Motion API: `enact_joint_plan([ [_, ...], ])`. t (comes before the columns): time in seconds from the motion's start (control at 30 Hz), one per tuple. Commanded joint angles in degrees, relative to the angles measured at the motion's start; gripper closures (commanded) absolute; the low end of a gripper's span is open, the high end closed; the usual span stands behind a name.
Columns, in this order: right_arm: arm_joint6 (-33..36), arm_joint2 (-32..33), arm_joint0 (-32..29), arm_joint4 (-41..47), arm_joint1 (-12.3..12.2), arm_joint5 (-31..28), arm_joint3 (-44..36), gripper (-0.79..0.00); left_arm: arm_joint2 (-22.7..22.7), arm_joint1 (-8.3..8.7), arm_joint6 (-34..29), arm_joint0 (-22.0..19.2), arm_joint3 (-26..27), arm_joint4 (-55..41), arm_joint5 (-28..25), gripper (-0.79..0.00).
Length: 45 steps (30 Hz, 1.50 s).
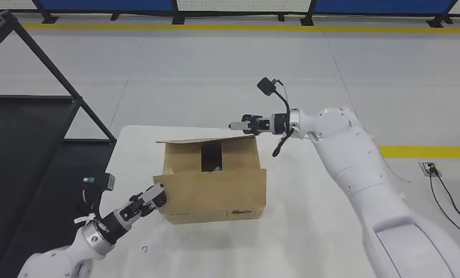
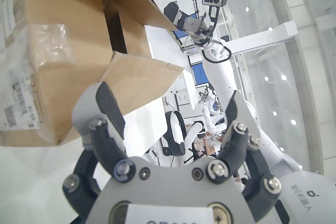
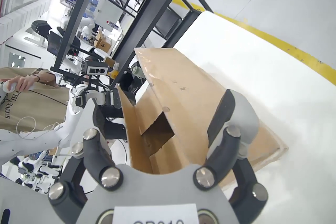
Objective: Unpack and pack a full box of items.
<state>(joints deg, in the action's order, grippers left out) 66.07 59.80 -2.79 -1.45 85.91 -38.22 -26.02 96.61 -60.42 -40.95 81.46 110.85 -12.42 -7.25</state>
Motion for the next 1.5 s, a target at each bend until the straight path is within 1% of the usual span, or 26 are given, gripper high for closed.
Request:
enact_joint_plan([
  [0.0,2.23,-0.57,-0.63,0.74,-0.34,2.24,-2.00,-0.785,-0.96,-0.02,1.28,-0.87,-0.09,1.91,0.45,-0.785],
  [0.23,10.64,0.23,-2.66,6.94,-1.31,10.84,-5.14,-0.785,-4.74,-0.26,4.75,-3.23,-0.56,5.36,2.56,-0.785],
  [0.37,12.87,0.95,-4.34,9.60,-1.74,14.61,-6.62,-0.785,-6.92,-0.42,6.46,-4.90,-1.41,7.68,3.47,-0.785],
  [0.43,12.86,1.28,-5.43,10.74,-1.91,16.53,-7.28,-0.785,-7.91,-0.49,7.22,-5.76,-1.78,8.76,3.90,-0.785],
  [0.6,12.77,2.02,-8.66,13.50,-2.34,19.02,-10.95,-0.785,-10.66,-0.82,9.02,-8.00,-3.10,9.72,4.81,-0.785],
  [0.67,12.05,2.03,-9.84,12.89,-2.63,20.08,-12.64,-0.785,-11.63,-0.94,9.25,-8.88,-3.64,9.89,5.14,-0.785],
  [0.73,11.22,2.16,-10.96,12.85,-2.88,22.33,-13.99,-0.785,-12.44,-1.03,9.35,-9.61,-4.04,10.15,5.38,-0.785],
  [0.9,11.53,2.92,-14.14,14.28,-3.55,24.48,-17.60,-0.785,-13.65,-1.20,10.29,-10.43,-4.39,11.09,5.44,-0.785],
  [1.0,10.55,3.17,-15.50,13.22,-4.05,25.35,-19.53,-0.785,-13.96,-1.27,10.69,-10.60,-4.53,11.24,5.35,-0.785],
  [1.1,9.60,3.25,-16.58,12.34,-4.43,25.82,-21.06,-0.785,-13.52,-1.38,12.73,-10.40,-4.04,10.94,4.31,-0.785],
  [1.17,8.89,3.36,-17.08,12.03,-4.63,25.96,-21.63,-0.785,-12.13,-1.47,15.30,-9.68,-3.53,9.24,3.50,-0.785],
  [1.27,8.23,3.57,-17.65,12.04,-4.89,25.59,-21.88,-0.785,-8.63,-1.52,19.27,-7.74,-2.98,6.37,2.32,-0.785],
  [1.37,6.62,3.42,-18.00,11.00,-5.08,24.54,-22.01,-0.785,-4.37,-1.53,22.90,-4.90,-3.12,3.33,1.48,-0.785],
  [1.47,6.03,2.90,-18.13,10.14,-5.16,23.85,-22.26,-0.785,-0.47,-1.48,24.24,-1.85,-4.34,0.80,1.57,-0.785],
])
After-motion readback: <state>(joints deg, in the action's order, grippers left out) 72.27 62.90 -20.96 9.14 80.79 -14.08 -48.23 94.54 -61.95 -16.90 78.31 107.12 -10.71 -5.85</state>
